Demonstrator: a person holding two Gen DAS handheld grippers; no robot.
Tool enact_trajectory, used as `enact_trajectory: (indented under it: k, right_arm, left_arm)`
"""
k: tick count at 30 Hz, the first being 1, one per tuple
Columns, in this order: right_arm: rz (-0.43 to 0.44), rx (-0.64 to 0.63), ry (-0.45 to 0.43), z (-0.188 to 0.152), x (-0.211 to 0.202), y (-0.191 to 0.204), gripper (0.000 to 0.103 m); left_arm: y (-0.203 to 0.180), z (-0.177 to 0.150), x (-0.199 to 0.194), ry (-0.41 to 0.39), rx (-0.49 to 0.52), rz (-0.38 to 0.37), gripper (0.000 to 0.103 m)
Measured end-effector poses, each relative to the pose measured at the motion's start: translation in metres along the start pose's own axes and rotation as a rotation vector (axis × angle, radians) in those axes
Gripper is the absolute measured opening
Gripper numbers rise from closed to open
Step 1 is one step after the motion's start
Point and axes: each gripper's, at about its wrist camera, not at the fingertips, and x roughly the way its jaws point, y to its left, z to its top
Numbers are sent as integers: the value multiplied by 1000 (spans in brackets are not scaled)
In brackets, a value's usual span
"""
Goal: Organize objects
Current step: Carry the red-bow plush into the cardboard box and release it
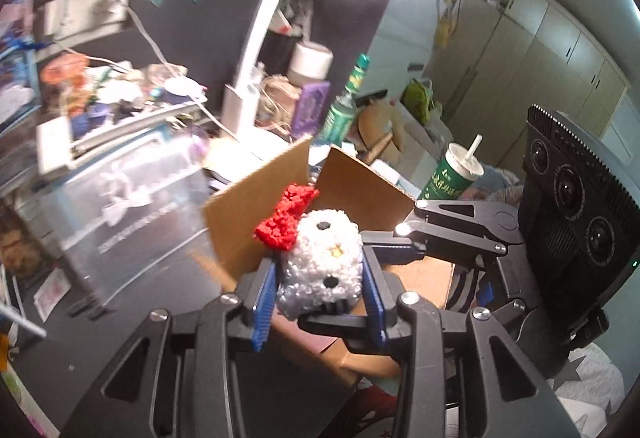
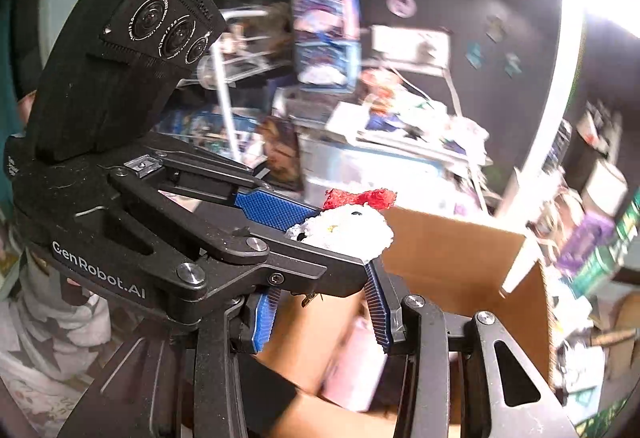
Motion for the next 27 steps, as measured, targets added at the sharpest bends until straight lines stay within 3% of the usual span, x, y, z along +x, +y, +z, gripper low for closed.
enact_trajectory:
  k: [7,10,12,17,20,23,27]
  right_arm:
    - [-48,69,63,-17,-5,-40,38]
    - [-83,72,77,-23,-6,-48,51]
    - [-106,68,75,-25,-7,-51,65]
    - [-121,52,73,-28,-12,-52,67]
    - [-132,40,67,-27,-13,-52,77]
    - [-144,25,48,-26,-14,-51,80]
    - [-138,2,-10,-24,-19,-45,95]
  left_arm:
    - [-21,19,48,118,31,14,37]
    - [-26,18,55,125,41,37,54]
    - [-28,18,57,115,52,65,72]
    - [-28,16,49,80,55,88,83]
    - [-28,12,39,49,60,135,86]
    - [-27,4,23,-3,55,175,94]
    - [-23,-10,-3,-98,34,235,102]
